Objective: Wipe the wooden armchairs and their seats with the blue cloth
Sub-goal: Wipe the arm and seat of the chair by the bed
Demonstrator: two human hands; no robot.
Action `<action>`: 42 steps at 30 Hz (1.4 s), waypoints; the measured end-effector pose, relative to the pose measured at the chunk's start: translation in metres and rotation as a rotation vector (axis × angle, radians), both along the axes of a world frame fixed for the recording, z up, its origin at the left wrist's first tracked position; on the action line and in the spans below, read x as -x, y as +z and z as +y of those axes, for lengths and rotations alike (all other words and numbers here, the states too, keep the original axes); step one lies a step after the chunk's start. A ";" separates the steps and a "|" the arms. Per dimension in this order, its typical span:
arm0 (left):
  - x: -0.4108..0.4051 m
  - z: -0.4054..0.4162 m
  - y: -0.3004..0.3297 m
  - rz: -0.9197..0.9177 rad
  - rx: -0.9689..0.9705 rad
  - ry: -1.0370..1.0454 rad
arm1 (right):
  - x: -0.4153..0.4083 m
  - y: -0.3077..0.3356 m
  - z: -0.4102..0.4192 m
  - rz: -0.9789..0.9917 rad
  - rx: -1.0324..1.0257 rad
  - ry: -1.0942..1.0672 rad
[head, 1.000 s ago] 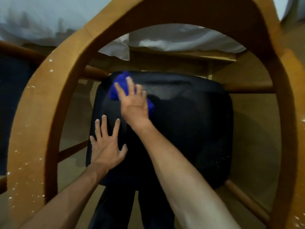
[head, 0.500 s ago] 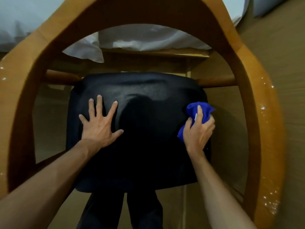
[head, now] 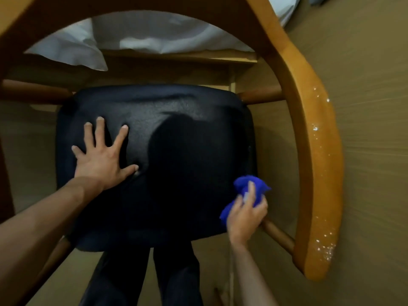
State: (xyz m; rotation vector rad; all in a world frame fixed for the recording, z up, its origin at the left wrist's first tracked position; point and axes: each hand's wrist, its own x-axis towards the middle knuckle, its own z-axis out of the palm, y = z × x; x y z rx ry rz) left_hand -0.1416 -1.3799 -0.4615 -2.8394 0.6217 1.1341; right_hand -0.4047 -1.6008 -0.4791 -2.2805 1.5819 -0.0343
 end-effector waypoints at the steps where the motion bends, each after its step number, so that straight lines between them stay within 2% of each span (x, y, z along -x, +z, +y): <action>1: 0.001 -0.001 0.000 -0.006 -0.005 0.001 | 0.003 0.002 -0.003 0.031 -0.008 -0.161; 3: 0.001 -0.002 0.000 -0.006 -0.013 0.003 | -0.015 0.002 -0.009 0.056 -0.032 -0.403; 5: 0.002 -0.002 -0.001 -0.002 -0.018 0.003 | -0.059 -0.002 -0.023 -0.002 -0.031 -0.460; 7: 0.002 -0.002 -0.001 -0.003 -0.019 -0.003 | -0.112 -0.007 -0.041 -0.057 0.000 -0.291; 10: 0.001 -0.003 0.001 0.007 -0.025 -0.005 | -0.193 -0.006 -0.047 -0.099 -0.013 0.126; 12: 0.000 -0.005 0.003 0.019 -0.033 0.004 | -0.205 -0.006 -0.039 -0.029 0.075 0.330; 14: -0.001 -0.008 0.005 0.017 -0.048 0.001 | -0.170 -0.009 -0.034 0.053 0.146 0.365; 16: 0.000 -0.009 0.006 0.015 -0.056 -0.010 | -0.107 -0.012 -0.031 0.093 0.183 0.295; 18: 0.002 -0.008 0.005 0.026 -0.043 0.011 | -0.060 -0.009 -0.029 0.157 0.149 0.125; 20: 0.003 -0.007 0.002 0.038 -0.031 0.025 | -0.057 -0.007 -0.034 0.179 -0.010 -0.184; 21: 0.003 -0.007 0.002 0.042 -0.029 0.024 | -0.068 -0.009 -0.038 0.188 -0.039 -0.289; 22: 0.002 -0.007 0.002 0.046 -0.022 0.023 | -0.086 -0.009 -0.042 0.189 -0.023 -0.307; 23: 0.003 -0.006 0.001 0.054 -0.009 0.022 | -0.108 -0.008 -0.044 0.177 0.017 -0.248; 26: 0.002 -0.005 0.000 0.066 0.010 0.026 | -0.184 -0.006 -0.041 0.106 0.087 0.115; 29: 0.001 -0.003 0.000 0.070 0.008 0.024 | -0.242 -0.009 -0.034 0.117 0.133 0.430; 32: 0.000 -0.001 -0.001 0.075 0.022 0.025 | -0.240 -0.005 -0.055 0.181 0.173 0.558; 37: 0.002 -0.002 -0.001 0.056 0.014 0.016 | -0.175 0.006 -0.081 0.247 0.103 0.359; 40: 0.003 -0.003 -0.002 0.044 0.006 0.009 | -0.197 0.002 -0.056 0.219 0.005 0.073; 42: 0.003 -0.002 -0.004 0.041 0.007 0.006 | -0.222 -0.002 -0.033 0.179 0.002 0.027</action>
